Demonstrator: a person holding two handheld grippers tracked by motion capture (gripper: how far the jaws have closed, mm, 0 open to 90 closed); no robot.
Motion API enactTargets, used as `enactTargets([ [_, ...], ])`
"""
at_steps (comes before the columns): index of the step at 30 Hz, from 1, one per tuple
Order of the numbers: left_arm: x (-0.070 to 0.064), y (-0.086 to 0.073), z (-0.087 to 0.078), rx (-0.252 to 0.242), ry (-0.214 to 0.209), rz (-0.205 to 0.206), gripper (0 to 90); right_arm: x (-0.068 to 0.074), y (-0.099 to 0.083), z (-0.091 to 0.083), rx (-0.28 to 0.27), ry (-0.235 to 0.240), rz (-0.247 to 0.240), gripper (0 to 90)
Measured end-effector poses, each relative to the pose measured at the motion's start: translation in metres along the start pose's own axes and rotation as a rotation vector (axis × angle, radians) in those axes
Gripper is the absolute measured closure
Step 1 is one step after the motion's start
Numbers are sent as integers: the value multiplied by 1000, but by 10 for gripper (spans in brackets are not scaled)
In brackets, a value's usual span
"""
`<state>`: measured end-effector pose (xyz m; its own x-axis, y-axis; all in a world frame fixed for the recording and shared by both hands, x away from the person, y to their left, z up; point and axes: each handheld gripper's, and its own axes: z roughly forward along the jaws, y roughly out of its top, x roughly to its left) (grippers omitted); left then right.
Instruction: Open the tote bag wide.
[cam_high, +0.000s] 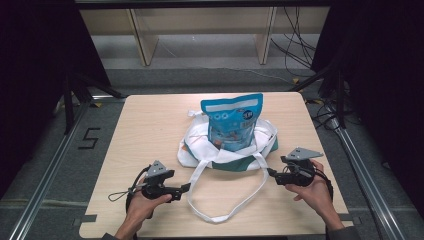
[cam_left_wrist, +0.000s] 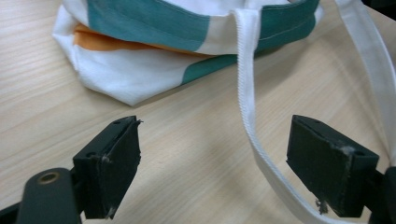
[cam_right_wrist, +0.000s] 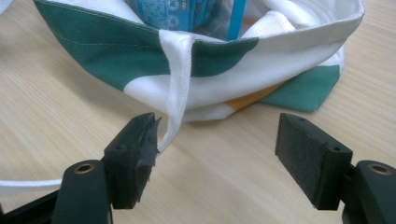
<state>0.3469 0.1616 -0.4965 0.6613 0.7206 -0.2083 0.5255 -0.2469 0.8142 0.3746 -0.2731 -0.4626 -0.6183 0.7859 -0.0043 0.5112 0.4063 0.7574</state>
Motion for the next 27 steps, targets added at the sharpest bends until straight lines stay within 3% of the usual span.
enactTargets([
  [2,-4,-2,0,5,-5,6,154,2,-2,-2,-8,-7,-3,294],
  [3,-5,-2,0,6,-3,8,155,6,-4,-3,2,1,30,294],
  [4,-9,-4,0,2,-7,0,155,7,-4,-4,6,0,33,294],
  [6,-12,-5,-1,7,-14,26,155,8,-7,-5,-13,0,3,293],
  [10,-19,-8,-4,16,-9,52,155,14,-13,-10,-11,6,4,290],
  [11,-19,-9,-4,14,-14,56,155,20,-16,-12,-2,6,40,288],
  [12,-22,-10,-5,10,-10,39,155,21,-17,-13,-2,10,39,287],
  [13,-22,-10,-6,24,-18,65,155,22,-20,-14,-6,15,13,285],
  [14,-24,-11,-6,16,-16,61,155,22,-22,-14,-10,6,-10,279],
  [19,-29,-14,-8,15,-9,58,155,28,-31,-19,9,24,-12,263],
  [20,-29,-14,-10,35,1,71,155,29,-32,-21,8,20,4,258],
  [21,-31,-16,-9,15,4,67,155,29,-34,-21,-9,19,-16,250],
  [22,-31,-16,-11,38,-1,90,155,30,-36,-22,-4,22,-9,244],
  [23,-33,-17,-11,24,6,83,155,32,-38,-23,4,29,3,241],
  [24,-35,-19,-11,17,6,76,155,31,-40,-23,1,25,-17,236],
  [25,-37,-20,-12,24,14,78,155,34,-42,-24,9,30,4,229],
  [26,-40,-21,-12,23,0,65,155,34,-44,-24,14,38,-7,224],
  [27,-41,-22,-12,31,-1,88,155,38,-47,-25,23,37,11,223],
])
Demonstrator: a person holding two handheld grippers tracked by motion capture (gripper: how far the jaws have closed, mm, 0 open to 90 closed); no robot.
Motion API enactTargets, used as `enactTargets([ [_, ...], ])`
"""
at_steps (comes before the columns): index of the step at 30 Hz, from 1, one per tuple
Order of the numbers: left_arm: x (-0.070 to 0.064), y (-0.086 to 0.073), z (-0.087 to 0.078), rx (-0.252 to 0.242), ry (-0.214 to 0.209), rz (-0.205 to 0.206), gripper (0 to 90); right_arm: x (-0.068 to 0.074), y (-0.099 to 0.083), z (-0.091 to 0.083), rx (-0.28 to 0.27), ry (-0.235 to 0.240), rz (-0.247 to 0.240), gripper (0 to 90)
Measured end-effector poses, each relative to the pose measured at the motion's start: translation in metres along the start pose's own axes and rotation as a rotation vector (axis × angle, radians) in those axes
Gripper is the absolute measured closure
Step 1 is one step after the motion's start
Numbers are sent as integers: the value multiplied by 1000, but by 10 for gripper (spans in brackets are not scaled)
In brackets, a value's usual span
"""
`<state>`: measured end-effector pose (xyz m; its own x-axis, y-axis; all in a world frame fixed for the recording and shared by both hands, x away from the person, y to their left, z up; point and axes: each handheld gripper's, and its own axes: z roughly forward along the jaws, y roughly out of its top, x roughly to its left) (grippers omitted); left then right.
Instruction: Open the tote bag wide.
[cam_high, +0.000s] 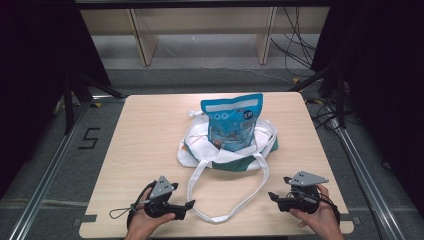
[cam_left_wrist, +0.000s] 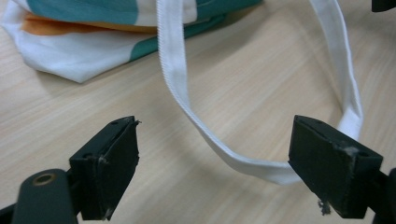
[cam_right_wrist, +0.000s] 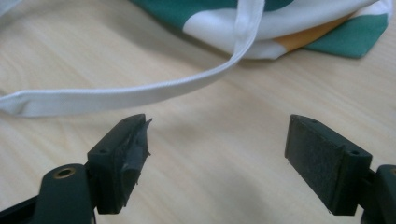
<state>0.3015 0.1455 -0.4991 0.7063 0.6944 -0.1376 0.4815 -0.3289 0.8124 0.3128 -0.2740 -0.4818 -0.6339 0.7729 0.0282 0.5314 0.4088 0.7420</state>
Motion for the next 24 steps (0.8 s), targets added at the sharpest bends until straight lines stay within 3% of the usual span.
enactTargets([
  [1,-1,-1,-1,14,10,21,155,-1,-2,0,-5,-2,-24,222],
  [3,-9,-3,1,-10,-4,-8,155,3,-6,-2,6,-3,-20,210],
  [7,-17,-7,-1,15,-9,33,156,8,-12,-7,2,-3,-23,197],
  [8,-18,-8,-2,41,-7,56,156,9,-15,-8,5,2,-26,193],
  [9,-20,-9,-1,26,-12,47,156,10,-17,-8,-3,0,-30,189],
  [10,-20,-9,-2,42,-3,64,158,10,-19,-9,2,-2,-43,186],
  [11,-20,-10,-2,57,-1,78,158,13,-19,-10,10,7,-18,185],
  [12,-22,-11,-2,43,-10,63,158,13,-22,-10,11,5,-39,187],
  [13,-21,-11,-3,58,-9,90,158,14,-23,-10,18,7,-31,187],
  [14,-22,-12,-3,55,-5,69,158,13,-24,-9,21,5,-59,186],
  [16,-21,-12,-4,69,1,79,159,15,-26,-9,33,20,-46,187],
  [19,-22,-12,-3,64,-9,72,160,16,-26,-7,41,36,-77,188],
  [20,-21,-12,-3,62,-10,73,160,17,-27,-8,44,26,-57,188],
  [22,-19,-12,-3,69,-8,97,160,18,-27,-9,47,18,-57,188],
  [24,-19,-12,-3,65,-10,91,160,17,-26,-9,51,22,-59,188],
])
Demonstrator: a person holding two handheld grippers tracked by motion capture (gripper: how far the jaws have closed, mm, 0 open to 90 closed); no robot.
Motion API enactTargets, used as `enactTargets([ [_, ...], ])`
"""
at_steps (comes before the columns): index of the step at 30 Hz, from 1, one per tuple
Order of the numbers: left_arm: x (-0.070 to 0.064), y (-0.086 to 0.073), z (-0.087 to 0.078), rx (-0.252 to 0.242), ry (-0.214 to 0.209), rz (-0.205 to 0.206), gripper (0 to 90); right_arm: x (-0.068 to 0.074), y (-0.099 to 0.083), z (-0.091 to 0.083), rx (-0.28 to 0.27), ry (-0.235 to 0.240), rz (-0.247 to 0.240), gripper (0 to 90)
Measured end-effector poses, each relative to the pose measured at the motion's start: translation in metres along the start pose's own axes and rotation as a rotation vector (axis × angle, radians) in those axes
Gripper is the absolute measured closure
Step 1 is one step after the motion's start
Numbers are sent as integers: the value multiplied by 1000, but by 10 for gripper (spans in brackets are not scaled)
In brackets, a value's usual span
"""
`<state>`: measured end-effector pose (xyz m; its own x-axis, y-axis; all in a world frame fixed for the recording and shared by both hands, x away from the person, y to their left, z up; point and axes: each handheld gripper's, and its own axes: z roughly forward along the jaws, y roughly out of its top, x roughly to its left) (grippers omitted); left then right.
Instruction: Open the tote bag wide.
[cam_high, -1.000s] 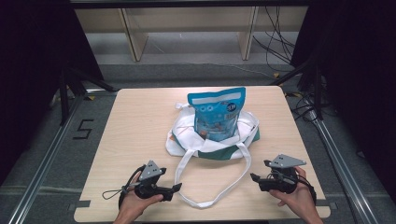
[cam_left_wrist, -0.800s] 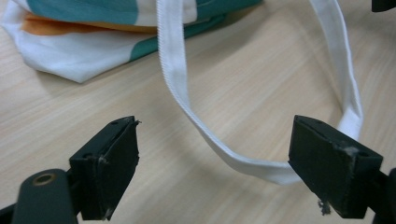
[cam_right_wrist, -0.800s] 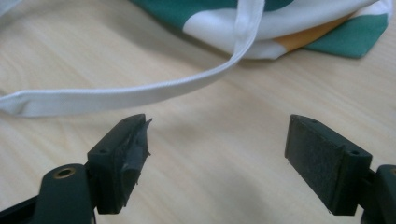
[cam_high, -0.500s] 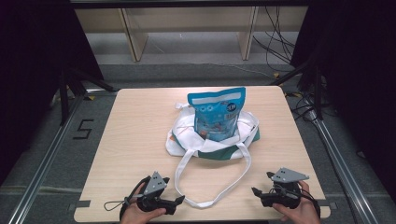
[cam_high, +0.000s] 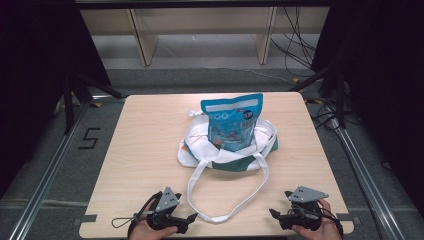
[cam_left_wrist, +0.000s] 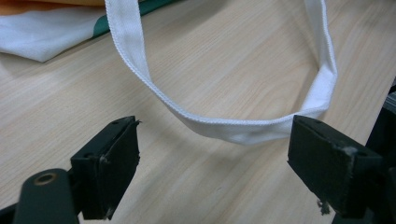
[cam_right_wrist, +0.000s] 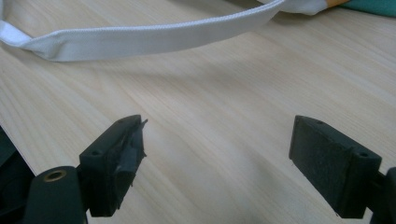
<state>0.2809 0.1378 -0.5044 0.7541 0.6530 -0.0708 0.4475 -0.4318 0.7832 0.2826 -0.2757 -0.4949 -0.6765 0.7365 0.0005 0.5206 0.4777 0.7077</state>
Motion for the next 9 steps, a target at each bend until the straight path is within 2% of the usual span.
enactTargets([
  [2,-1,-1,0,1,2,-29,159,0,0,0,-9,-2,7,188],
  [4,0,-1,1,-4,5,-25,160,0,0,0,-7,0,5,188],
  [5,2,0,1,1,6,3,160,0,0,0,-7,0,5,188],
  [7,2,0,0,4,4,-3,160,0,0,0,-6,2,7,188],
  [8,1,-1,0,-2,7,-35,161,-1,0,0,-3,13,11,188],
  [9,2,-1,0,0,10,-32,161,-1,-1,0,-2,9,18,188],
])
